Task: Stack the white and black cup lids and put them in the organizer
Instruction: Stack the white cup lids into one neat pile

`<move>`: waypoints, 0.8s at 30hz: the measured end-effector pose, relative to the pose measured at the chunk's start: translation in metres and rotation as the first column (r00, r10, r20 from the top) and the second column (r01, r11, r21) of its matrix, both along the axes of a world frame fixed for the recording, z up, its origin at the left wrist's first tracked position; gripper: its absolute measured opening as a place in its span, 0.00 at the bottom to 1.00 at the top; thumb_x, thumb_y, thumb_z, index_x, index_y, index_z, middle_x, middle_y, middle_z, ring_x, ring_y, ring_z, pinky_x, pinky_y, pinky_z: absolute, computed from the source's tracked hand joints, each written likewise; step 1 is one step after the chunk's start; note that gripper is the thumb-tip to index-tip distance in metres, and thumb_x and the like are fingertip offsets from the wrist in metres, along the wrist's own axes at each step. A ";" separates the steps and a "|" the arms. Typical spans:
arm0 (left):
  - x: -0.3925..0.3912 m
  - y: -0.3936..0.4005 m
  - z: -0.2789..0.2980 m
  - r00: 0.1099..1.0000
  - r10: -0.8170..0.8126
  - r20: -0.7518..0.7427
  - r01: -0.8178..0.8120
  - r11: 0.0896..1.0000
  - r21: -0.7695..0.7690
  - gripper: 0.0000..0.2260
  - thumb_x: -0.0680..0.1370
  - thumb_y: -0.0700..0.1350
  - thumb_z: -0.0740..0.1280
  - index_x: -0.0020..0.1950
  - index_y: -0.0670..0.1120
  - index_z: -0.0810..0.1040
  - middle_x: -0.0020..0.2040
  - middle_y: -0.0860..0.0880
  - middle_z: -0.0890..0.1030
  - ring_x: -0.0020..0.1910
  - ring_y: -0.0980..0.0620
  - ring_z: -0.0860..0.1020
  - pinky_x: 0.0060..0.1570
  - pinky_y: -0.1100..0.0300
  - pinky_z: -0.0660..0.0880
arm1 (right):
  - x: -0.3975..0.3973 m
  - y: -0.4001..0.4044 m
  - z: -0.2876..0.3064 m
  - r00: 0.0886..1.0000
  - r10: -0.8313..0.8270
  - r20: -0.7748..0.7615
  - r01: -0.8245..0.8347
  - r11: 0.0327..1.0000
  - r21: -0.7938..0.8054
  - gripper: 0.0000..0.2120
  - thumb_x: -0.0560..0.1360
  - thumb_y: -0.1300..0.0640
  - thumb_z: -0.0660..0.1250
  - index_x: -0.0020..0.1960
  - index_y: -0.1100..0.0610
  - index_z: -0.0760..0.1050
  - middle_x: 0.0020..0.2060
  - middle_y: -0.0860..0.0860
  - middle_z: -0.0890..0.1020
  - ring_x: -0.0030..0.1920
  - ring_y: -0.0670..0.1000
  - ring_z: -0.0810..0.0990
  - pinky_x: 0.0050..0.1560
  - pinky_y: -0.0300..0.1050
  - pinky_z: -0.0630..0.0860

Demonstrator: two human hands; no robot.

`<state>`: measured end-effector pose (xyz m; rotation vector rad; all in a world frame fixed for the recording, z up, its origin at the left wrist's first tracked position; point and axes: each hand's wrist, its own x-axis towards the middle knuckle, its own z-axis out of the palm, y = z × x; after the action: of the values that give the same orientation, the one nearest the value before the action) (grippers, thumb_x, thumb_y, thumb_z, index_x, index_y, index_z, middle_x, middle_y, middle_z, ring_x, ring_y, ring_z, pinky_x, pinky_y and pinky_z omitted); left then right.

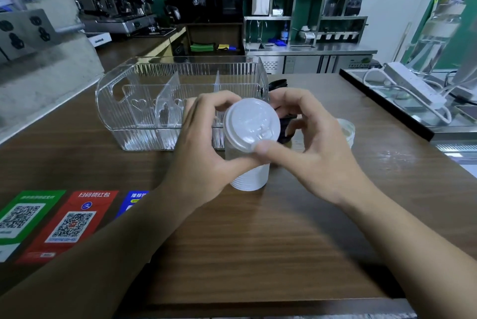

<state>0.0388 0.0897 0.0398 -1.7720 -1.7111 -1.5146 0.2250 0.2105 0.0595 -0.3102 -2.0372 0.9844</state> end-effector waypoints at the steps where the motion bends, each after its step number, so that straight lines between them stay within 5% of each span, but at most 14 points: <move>1: 0.000 0.000 0.000 0.999 0.033 -0.014 -0.033 0.999 0.018 0.35 0.72 0.54 0.88 0.71 0.42 0.78 0.64 0.59 0.77 0.65 0.45 0.78 0.66 0.56 0.75 | -0.001 -0.003 -0.002 1.000 -0.016 0.016 0.016 0.999 0.051 0.35 0.72 0.46 0.85 0.72 0.54 0.74 0.62 0.48 0.82 0.62 0.53 0.81 0.58 0.49 0.76; 7: 0.004 0.003 -0.002 0.987 0.139 -0.078 -0.136 0.990 0.032 0.35 0.68 0.48 0.90 0.67 0.39 0.77 0.62 0.49 0.78 0.62 0.43 0.75 0.62 0.46 0.77 | -0.008 -0.015 -0.003 0.997 -0.082 -0.016 0.083 0.989 0.120 0.42 0.67 0.45 0.88 0.73 0.53 0.71 0.63 0.48 0.80 0.65 0.53 0.79 0.62 0.38 0.72; 10: 0.004 0.004 -0.004 0.991 0.113 -0.072 -0.116 0.993 -0.038 0.36 0.70 0.53 0.87 0.70 0.42 0.75 0.64 0.49 0.77 0.64 0.45 0.75 0.63 0.45 0.77 | -0.007 -0.011 -0.003 0.995 -0.100 -0.013 0.101 0.990 0.096 0.40 0.68 0.46 0.88 0.73 0.53 0.72 0.62 0.44 0.82 0.66 0.50 0.80 0.64 0.37 0.73; 13: 0.003 0.004 -0.005 0.998 0.057 0.019 -0.054 0.990 -0.127 0.42 0.70 0.62 0.87 0.76 0.47 0.73 0.68 0.52 0.76 0.68 0.48 0.76 0.67 0.48 0.77 | -0.006 -0.006 -0.004 0.990 -0.136 -0.034 0.138 0.988 0.071 0.34 0.72 0.49 0.85 0.72 0.53 0.73 0.64 0.42 0.83 0.68 0.46 0.81 0.68 0.40 0.76; 19: -0.007 0.008 -0.008 0.977 -0.006 0.215 0.064 0.962 -0.264 0.39 0.72 0.67 0.85 0.76 0.56 0.73 0.68 0.59 0.82 0.70 0.57 0.81 0.69 0.52 0.80 | -0.007 0.006 -0.009 0.979 -0.205 0.015 0.201 0.971 0.131 0.26 0.78 0.46 0.80 0.71 0.51 0.77 0.64 0.43 0.84 0.65 0.48 0.83 0.65 0.45 0.79; 24: -0.009 0.014 -0.017 0.933 -0.105 0.345 0.213 0.933 -0.292 0.37 0.72 0.64 0.85 0.75 0.56 0.73 0.70 0.57 0.86 0.70 0.54 0.84 0.72 0.41 0.81 | -0.010 0.007 -0.012 0.976 -0.181 0.122 0.153 0.966 0.210 0.23 0.81 0.46 0.77 0.73 0.53 0.80 0.67 0.42 0.82 0.67 0.44 0.81 0.69 0.41 0.76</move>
<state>0.0296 0.1033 0.0230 -1.9475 -2.1266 -1.7598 0.2155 0.2171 0.0472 -0.4465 -2.1767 0.6647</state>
